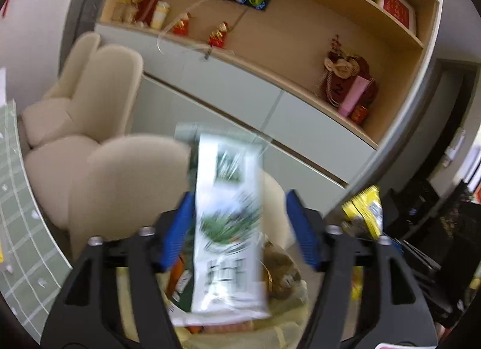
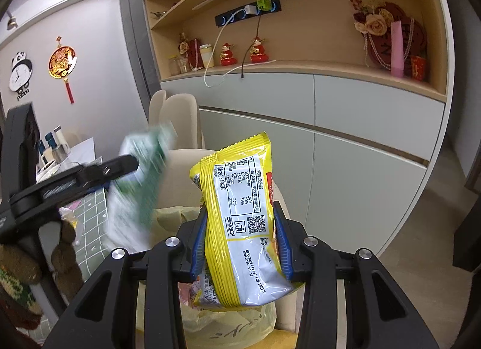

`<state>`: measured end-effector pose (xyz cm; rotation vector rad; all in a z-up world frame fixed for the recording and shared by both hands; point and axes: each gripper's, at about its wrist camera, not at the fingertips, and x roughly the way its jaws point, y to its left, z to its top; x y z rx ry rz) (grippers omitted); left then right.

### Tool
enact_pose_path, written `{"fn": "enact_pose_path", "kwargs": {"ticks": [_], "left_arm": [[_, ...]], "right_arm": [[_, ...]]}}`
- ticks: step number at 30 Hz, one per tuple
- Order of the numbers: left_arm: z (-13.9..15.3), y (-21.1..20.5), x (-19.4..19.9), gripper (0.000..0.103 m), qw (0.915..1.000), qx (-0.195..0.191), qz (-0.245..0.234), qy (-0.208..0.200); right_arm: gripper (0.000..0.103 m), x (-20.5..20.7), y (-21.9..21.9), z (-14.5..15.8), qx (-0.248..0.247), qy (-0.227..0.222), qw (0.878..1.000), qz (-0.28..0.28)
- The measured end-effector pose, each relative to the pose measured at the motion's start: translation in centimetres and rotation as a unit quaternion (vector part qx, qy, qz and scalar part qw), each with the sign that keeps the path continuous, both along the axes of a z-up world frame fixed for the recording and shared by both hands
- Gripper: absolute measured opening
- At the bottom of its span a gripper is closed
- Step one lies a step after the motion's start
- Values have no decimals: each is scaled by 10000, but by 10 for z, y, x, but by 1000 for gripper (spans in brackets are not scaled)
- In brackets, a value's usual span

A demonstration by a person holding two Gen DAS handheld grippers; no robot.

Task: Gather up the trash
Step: 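Carry the milk pouch and yellow wrapper over the yellow trash bag, then open the left gripper over the bag while the right gripper drops the wrapper in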

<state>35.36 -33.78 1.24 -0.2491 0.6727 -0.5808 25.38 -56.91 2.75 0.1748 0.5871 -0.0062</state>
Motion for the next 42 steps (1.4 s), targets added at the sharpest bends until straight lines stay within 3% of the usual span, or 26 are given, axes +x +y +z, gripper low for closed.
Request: {"fn": "enact_pose_path", "kwargs": {"ticks": [5,12,16,23,30,36,40,42], "left_arm": [[-4,28,-13,63,9992,323,146,196],[1,94,-37,63,9934,807,774,271],[3,126,-48,63,9896,848,1121,311],[4,180,-66,63,9817,892,1626,433],[0,223,-83,63,9734,855,2041,587],[2,239,-98,63,9735,808,2076,523],[6,250,-105,63,9734,745,2118,457],[6,259,-108,63,9726,714,2163,468]], "right_arm": [[38,10,10,-9,156,49,9996,225],[38,39,50,-23,353,246,9956,835],[38,68,82,-33,203,488,9906,1264],[38,111,113,-88,-173,1711,9727,1558],[38,104,108,-106,-382,2173,9652,1403],[39,92,107,-108,-288,2284,9645,1295],[43,79,106,-98,-116,2067,9700,1273],[57,68,101,-90,35,1867,9755,1160]]}}
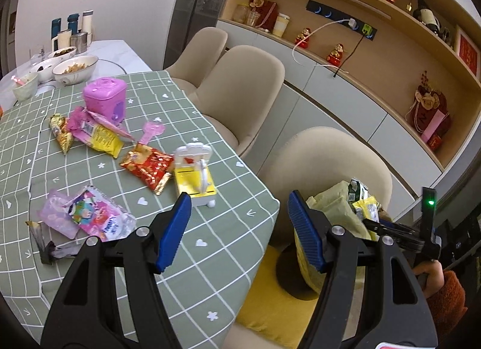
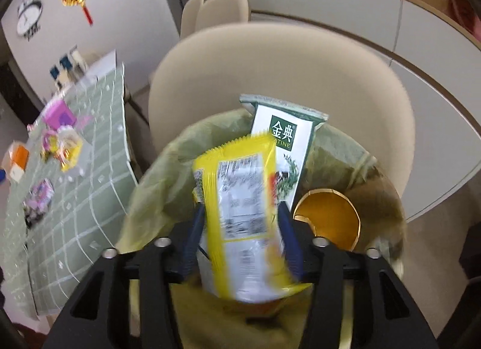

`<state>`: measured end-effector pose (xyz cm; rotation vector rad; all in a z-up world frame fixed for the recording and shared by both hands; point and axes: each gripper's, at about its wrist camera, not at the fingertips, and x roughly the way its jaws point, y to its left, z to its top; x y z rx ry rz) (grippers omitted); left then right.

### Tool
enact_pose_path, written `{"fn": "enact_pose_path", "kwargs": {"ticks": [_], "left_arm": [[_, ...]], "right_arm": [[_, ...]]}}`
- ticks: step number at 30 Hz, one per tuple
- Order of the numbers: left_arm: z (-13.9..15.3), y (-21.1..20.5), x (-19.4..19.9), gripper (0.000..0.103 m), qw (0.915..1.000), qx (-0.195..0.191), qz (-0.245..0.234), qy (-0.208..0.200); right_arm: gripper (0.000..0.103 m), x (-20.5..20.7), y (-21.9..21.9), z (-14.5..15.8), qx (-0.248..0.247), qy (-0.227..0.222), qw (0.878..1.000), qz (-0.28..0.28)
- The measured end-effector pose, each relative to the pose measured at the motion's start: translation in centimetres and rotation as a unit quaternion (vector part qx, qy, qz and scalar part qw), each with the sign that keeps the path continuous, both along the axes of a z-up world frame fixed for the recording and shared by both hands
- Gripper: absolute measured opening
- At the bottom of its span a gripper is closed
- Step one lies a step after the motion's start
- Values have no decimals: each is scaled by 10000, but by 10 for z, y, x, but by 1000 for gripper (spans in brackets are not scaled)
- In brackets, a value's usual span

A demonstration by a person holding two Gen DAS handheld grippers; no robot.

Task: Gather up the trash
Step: 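Open the left gripper over the bag while the right gripper drops the wrapper in, then move both tools back over the table toward the remaining wrappers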

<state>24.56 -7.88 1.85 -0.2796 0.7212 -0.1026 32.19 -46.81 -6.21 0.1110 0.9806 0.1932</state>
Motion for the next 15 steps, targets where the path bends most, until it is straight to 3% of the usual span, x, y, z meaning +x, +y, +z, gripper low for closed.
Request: {"fn": "enact_pose_path", "kwargs": {"ticks": [3,10,15], "left_arm": [[-1,16,-5,63,10000,32,84,-5],[-19,75,-18,63,9982,145,534,226],[-32,143,-39,63,9922,198,1193,307]], "right_arm": [[67,-16,1,12,98,-325,9993,-174],[70,-44,12,39,353,-847,9953,-322],[70,-54,56,58,302,-972,9948,-44]]}}
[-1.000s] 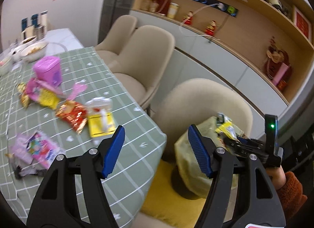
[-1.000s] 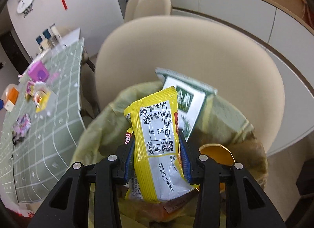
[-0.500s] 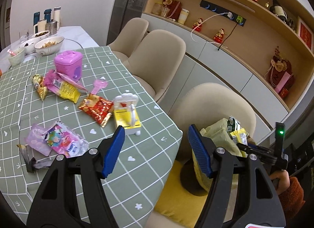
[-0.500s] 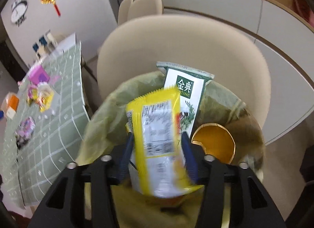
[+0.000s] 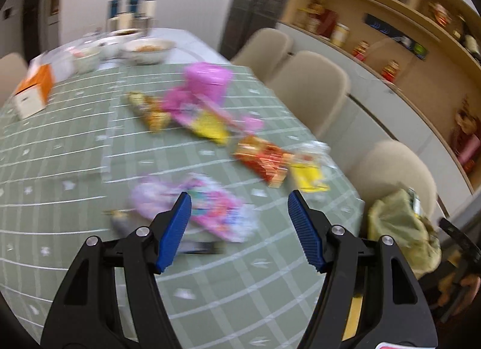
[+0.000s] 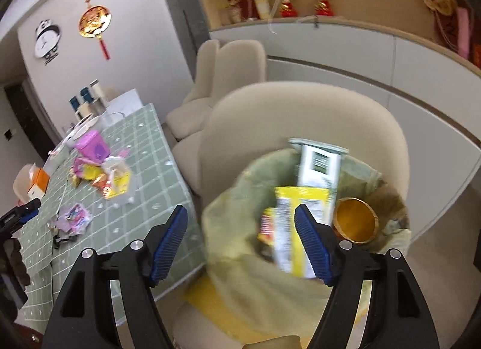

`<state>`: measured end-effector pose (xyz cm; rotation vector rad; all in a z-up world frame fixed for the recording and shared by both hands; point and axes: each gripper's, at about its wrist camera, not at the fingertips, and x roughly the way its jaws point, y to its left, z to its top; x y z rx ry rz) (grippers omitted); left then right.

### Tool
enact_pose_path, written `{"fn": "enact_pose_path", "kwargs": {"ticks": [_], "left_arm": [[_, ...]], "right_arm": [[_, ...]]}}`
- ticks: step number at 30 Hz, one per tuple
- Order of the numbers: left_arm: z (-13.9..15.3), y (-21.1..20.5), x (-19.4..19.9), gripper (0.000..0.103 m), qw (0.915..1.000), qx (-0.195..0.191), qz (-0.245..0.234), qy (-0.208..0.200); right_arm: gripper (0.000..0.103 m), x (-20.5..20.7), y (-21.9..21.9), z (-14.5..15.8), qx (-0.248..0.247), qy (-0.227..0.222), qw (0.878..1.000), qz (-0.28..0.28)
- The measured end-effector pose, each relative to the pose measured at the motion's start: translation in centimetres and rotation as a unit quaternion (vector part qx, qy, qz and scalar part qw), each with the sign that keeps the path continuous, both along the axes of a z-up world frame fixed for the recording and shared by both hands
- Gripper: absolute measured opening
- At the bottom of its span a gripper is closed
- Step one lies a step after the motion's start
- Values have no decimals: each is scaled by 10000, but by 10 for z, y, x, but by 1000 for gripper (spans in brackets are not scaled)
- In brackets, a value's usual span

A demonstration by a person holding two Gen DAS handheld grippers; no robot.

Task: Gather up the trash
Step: 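Move both tools back over the table toward the remaining wrappers, then grasp the small black wrapper with the left gripper while the right approaches the red snack bag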

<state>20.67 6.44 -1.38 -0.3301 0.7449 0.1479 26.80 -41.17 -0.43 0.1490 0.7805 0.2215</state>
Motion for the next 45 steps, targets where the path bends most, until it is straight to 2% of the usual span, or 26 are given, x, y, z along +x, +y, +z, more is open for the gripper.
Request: {"fn": "enact_pose_path", "kwargs": {"ticks": [4,7,11,15,19,22,23,25,27,29,31,34,41,45], "left_arm": [[-6,51,-20,63,9984,1,567,37],[-13,86,-37,63,9955,-81,939,93],[-21,105,-48,63,9955,-179,901,214],[-34,93,-43,63,9988,-169,78,457],[-43,64,-36,63,9944,244,-918,459],[-55,37,-26,63,9791,859,-1746,582],[-60,32,-22,63,9741,1045,-1885,680],[-72,27,-16,55,9676,1254,-1999,900],[-80,28,-11,42,9665,1253,-1955,1096],[-80,32,-11,19,9696,1229,-1795,1120],[-76,40,-14,9,9776,772,-1609,1120],[-63,48,-24,9,9848,392,-1326,1056],[-42,62,-35,9,9915,427,-812,924],[-44,81,-36,9,9935,427,-482,942]], "right_arm": [[70,-5,43,6,78,-143,9995,282],[70,-1,90,2,58,-54,9974,713],[70,-4,146,-2,-177,-138,9928,1180],[70,-8,183,2,-224,-268,9894,1409],[70,-13,195,3,-271,-287,9853,1665],[70,-18,198,-1,-369,-186,9831,1784],[70,-17,196,-2,-367,-115,9829,1801],[70,-17,192,-6,-331,-28,9829,1812],[70,-16,188,-10,-279,60,9822,1859],[70,-16,191,-14,-260,117,9806,1940],[70,-14,198,-20,-266,186,9778,2072],[70,-9,217,-29,-258,242,9704,2388],[70,24,277,-40,-196,122,9605,2772],[69,45,320,-40,-449,-199,9563,2884]]}}
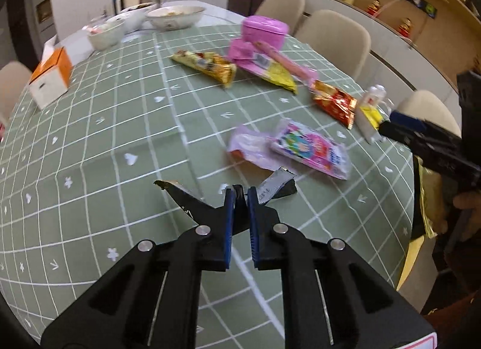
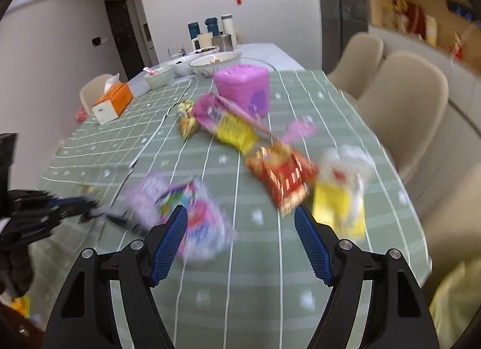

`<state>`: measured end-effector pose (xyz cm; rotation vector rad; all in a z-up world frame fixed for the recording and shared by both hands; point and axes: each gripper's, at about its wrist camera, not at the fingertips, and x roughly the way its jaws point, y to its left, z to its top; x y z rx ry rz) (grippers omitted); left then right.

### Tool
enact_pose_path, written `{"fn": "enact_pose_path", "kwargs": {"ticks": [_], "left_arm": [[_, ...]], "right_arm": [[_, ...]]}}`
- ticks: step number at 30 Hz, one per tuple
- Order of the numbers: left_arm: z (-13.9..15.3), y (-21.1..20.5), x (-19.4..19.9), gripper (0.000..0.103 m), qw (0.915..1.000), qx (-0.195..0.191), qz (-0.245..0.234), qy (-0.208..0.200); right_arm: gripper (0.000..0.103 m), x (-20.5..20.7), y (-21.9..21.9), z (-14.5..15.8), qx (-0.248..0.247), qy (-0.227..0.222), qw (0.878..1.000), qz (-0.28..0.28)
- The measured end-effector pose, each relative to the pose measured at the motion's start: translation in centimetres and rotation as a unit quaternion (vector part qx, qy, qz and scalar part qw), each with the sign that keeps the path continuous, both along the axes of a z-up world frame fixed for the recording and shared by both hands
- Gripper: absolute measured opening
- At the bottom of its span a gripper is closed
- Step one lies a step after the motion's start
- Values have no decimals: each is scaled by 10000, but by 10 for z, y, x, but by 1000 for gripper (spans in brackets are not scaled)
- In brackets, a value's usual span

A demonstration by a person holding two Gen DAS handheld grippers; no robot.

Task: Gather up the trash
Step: 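Grasp the small black wrapper with the left gripper while the right approaches the red snack bag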

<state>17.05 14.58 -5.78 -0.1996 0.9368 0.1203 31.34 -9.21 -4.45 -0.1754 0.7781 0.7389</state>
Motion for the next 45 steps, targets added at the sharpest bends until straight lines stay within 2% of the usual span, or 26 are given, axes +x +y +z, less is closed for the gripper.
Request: {"fn": "enact_pose_path", "kwargs": {"ticks": [2,4,5,6,8,10,12,17,20,22,25,26,27,32,36,37,40,42,45], "left_arm": [[-1,9,-2,9,10000,4,87,5],[-2,22,-4,9,9998,-57,175,40],[-3,26,-5,9,9998,-84,201,35],[-3,31,-6,9,9997,-123,231,24],[-6,39,-6,9,9995,-179,243,32],[-9,47,-6,9,9995,-230,233,38],[-12,54,-6,9,9993,-311,224,27],[-14,67,-4,9,9979,-608,236,-26],[-12,71,-3,9,9975,-679,175,-106],[-12,74,-1,9,9971,-730,132,-145],[-12,74,-1,9,9965,-812,88,-164],[-12,74,-1,9,9964,-827,50,-159],[-12,73,-2,9,9964,-830,32,-155],[-11,73,-5,9,9963,-851,-24,-144],[-7,76,-12,12,9966,-802,23,-183],[-7,78,-13,13,9966,-805,50,-191],[-6,86,-14,15,9961,-843,158,-197],[-6,89,-14,15,9958,-866,207,-192],[-8,90,-14,17,9957,-882,214,-171]], "right_arm": [[64,15,25,0,-286,-366,9989,55],[54,33,45,-1,-619,-566,9965,11],[48,47,56,-4,-823,-577,9949,-33],[37,61,66,-8,-985,-534,9937,-78],[31,82,77,-16,-1214,-414,9916,-161],[31,95,82,-25,-1342,-256,9903,-257],[31,97,81,-30,-1194,72,9924,-298],[31,54,70,-42,-787,610,9950,-59],[31,31,53,-38,-376,830,9958,-71],[31,19,42,-31,-197,735,9970,-127],[34,13,36,-20,-377,285,9986,-224],[40,15,36,-18,-470,164,9985,-214],[44,19,37,-17,-534,132,9983,-195],[45,46,49,-33,-806,278,9962,-150],[45,47,43,-44,-317,730,9957,-485],[45,42,41,-43,-47,946,9945,-456],[45,28,45,-37,314,1285,9910,-199],[45,15,48,-24,420,1102,9930,18],[45,9,52,-12,-31,283,9995,107]]}}
